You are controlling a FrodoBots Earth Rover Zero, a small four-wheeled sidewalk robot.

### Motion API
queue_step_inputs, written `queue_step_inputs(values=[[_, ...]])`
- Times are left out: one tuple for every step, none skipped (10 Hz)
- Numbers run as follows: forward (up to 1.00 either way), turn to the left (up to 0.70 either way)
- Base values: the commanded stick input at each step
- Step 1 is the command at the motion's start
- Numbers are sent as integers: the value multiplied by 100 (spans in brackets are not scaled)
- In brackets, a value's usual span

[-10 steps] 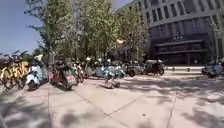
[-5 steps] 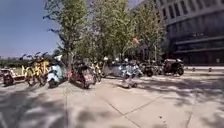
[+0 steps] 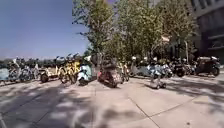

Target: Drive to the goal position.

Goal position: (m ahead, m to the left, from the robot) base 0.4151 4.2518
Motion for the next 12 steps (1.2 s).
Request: queue_step_inputs(values=[[0,70],[0,70],[0,70],[0,70],[0,70],[0,70],[0,70],[0,70],[0,70],[0,70],[0,70],[0,70]])
